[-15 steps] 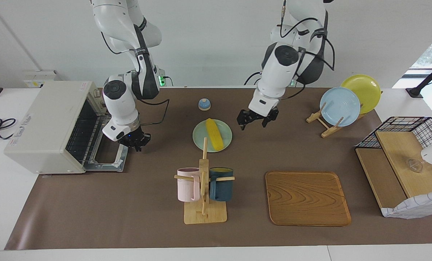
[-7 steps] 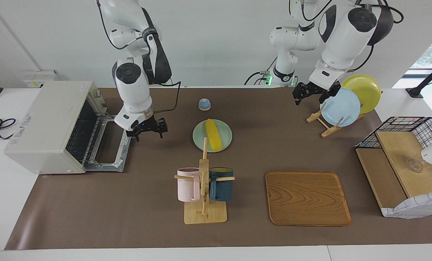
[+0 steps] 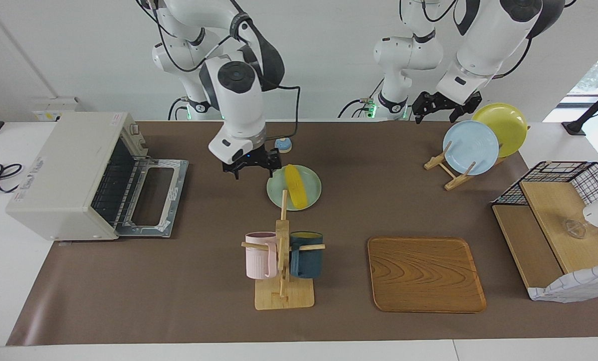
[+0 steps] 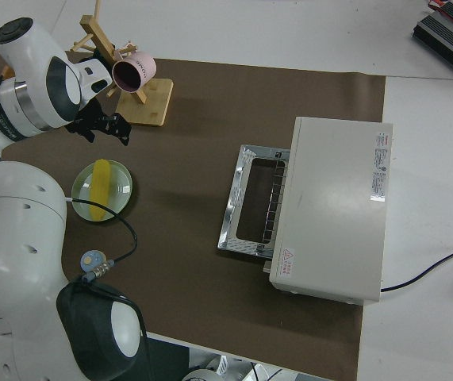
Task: Put corn in oven
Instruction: 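Withdraw the left gripper while the right gripper reaches toward the plate, then grasp the plate rim with the right gripper and lift it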
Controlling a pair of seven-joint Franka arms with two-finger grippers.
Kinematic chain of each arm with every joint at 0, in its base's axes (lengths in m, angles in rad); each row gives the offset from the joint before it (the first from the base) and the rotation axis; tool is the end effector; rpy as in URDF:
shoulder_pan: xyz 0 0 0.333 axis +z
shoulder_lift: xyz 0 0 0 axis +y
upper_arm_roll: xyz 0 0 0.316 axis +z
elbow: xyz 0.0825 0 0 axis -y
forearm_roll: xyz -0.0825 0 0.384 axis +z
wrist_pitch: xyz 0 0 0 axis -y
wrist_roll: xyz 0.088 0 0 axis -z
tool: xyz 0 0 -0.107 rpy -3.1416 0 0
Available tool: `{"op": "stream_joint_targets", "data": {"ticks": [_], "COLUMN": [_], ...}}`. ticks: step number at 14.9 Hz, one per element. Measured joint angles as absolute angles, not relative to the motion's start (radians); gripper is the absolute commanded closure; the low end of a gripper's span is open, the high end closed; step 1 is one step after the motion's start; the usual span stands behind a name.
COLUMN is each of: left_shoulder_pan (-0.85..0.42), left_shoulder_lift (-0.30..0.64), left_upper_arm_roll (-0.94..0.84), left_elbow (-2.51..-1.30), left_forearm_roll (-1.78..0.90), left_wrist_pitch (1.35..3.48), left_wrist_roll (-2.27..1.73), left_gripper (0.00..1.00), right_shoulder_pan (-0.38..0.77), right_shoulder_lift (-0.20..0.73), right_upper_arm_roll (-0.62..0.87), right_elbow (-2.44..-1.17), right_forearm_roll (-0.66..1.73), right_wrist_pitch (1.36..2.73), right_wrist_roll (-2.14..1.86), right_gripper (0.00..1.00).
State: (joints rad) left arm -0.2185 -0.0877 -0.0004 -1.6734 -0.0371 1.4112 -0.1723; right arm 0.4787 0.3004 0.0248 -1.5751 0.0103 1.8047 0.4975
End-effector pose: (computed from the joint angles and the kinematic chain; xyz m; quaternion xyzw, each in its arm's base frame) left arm 0.4947 -0.1146 0.6112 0.9957 -0.0245 -0.0891 0.0012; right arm 0.5641 0.3098 0.4610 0.9993 0.0012 -0.0352 0.0094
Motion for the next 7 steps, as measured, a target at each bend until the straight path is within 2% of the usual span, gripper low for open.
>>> {"op": "stream_joint_targets", "data": {"ticks": [2, 4, 7], "left_shoulder_pan": [-0.198, -0.181, -0.174], "left_shoulder_lift": [-0.052, -0.025, -0.009], "left_upper_arm_roll": [-0.011, -0.026, -0.037], "left_elbow": [-1.638, -1.624, -1.622], "left_forearm_roll": [-0.049, -0.053, -0.055], "left_wrist_pitch": [1.415, 1.426, 1.438], "left_wrist_roll": [-0.172, -0.172, -0.172], "left_gripper": [0.00, 0.00, 0.00], "right_shoulder_pan": [0.568, 0.647, 0.716], "right_shoulder_lift": [0.427, 0.521, 0.570], "right_upper_arm_roll": [0.026, 0.025, 0.024], "right_elbow": [-1.450, -1.381, -1.358], "right_forearm_roll": [0.007, -0.012, -0.035], "right_wrist_pitch": [1.797, 1.825, 1.875], "right_wrist_roll": [0.596, 0.666, 0.716], "right_gripper": [0.00, 0.00, 0.00]}}
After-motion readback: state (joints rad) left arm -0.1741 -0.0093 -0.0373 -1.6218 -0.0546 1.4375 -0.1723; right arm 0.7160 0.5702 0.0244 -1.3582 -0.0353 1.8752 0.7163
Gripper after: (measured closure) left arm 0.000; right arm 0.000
